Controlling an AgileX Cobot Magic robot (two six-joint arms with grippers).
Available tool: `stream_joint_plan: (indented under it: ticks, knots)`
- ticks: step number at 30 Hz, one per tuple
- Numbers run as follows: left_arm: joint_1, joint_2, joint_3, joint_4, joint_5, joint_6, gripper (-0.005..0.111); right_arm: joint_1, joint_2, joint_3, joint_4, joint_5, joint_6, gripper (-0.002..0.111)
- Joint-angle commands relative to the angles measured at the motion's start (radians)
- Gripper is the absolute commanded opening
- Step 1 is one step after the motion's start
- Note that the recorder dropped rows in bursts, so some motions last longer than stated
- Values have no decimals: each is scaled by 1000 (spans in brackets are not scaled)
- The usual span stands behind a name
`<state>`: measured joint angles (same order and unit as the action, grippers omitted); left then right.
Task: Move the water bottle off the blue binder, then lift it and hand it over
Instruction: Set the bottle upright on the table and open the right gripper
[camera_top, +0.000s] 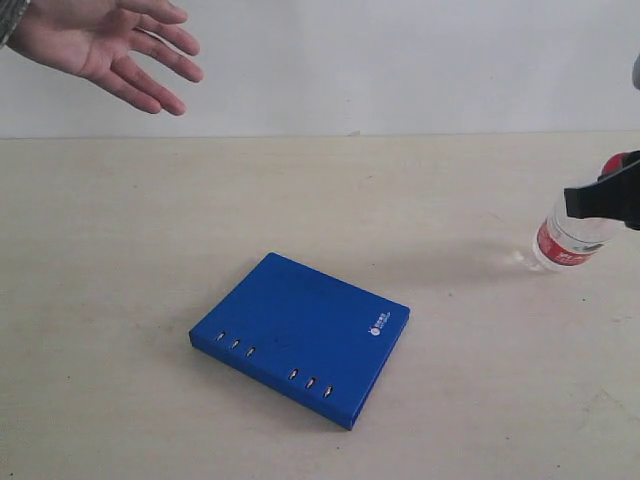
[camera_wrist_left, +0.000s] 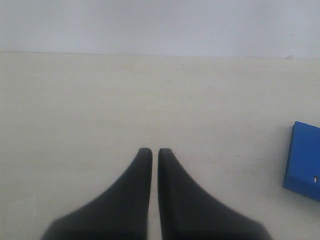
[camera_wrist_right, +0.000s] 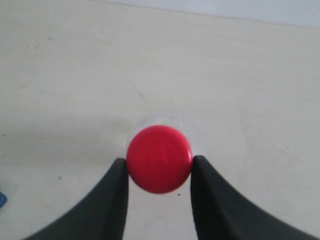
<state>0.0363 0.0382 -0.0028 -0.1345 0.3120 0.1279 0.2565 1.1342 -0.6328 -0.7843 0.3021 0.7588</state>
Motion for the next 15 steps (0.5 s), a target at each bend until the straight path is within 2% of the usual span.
stream_joint_plan:
  ticks: [1, 11, 15]
  knots:
    - [0, 7, 3, 1, -9, 5, 4, -8, -5, 4, -13, -37, 0, 0]
    - [0, 7, 3, 1, -9, 5, 4, -8, -5, 4, -93, -50, 12, 0]
    - [0, 7, 3, 1, -9, 5, 4, -8, -5, 4, -182, -48, 84, 0]
